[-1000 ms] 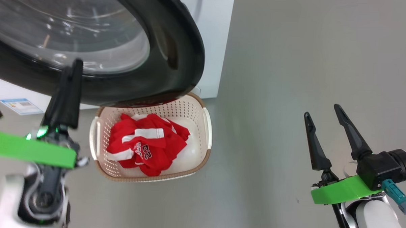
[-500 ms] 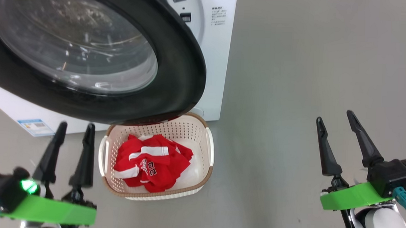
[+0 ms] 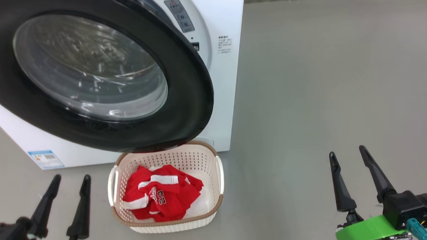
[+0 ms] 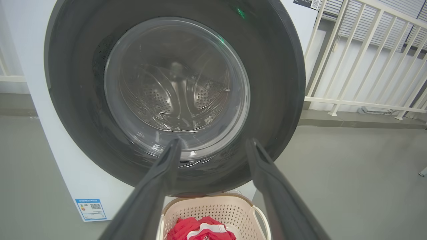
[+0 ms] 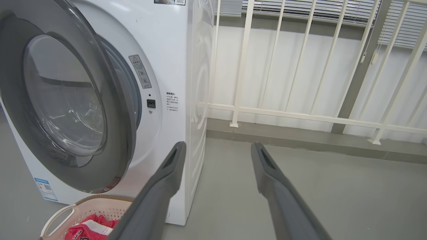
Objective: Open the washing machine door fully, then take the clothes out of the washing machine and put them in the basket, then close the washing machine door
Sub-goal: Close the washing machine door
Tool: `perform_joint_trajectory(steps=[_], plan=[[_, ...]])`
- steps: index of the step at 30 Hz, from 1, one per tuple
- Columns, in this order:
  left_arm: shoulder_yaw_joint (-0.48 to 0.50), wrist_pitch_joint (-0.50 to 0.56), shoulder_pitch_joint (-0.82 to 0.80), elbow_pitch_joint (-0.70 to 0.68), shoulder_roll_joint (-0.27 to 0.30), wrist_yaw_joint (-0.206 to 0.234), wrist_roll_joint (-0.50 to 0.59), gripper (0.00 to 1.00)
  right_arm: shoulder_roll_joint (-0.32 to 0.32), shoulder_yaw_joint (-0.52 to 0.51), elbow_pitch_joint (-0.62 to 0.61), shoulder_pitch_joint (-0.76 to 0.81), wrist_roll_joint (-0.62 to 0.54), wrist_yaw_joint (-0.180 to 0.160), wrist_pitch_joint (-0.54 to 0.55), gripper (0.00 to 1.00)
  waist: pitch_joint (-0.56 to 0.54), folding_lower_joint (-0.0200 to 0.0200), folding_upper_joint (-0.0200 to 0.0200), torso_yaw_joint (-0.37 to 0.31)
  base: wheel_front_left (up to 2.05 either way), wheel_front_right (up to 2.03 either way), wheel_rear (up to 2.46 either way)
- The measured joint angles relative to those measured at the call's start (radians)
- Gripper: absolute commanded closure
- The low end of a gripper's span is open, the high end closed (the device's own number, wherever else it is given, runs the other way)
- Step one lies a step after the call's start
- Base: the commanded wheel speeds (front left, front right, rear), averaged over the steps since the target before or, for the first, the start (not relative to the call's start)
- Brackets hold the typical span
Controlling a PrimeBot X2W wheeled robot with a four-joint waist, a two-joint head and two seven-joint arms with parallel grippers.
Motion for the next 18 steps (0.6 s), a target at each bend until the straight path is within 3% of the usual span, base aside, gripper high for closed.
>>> perform_joint_trajectory(steps=[9,18], plan=[[0.044,0.000,0.096,-0.022,-0.022,0.024,0.046,0.00,0.000,0.016,0.002,0.036,0.005,0.000,0.000,0.00,-0.045,0.0000,0.0000,-0.011,0.00,0.00,0.00],[0.051,0.000,0.109,-0.015,-0.045,0.021,0.071,0.00,0.000,0.019,-0.003,0.055,0.005,0.000,0.000,0.00,-0.054,0.0000,0.0000,-0.009,0.00,0.00,0.00]])
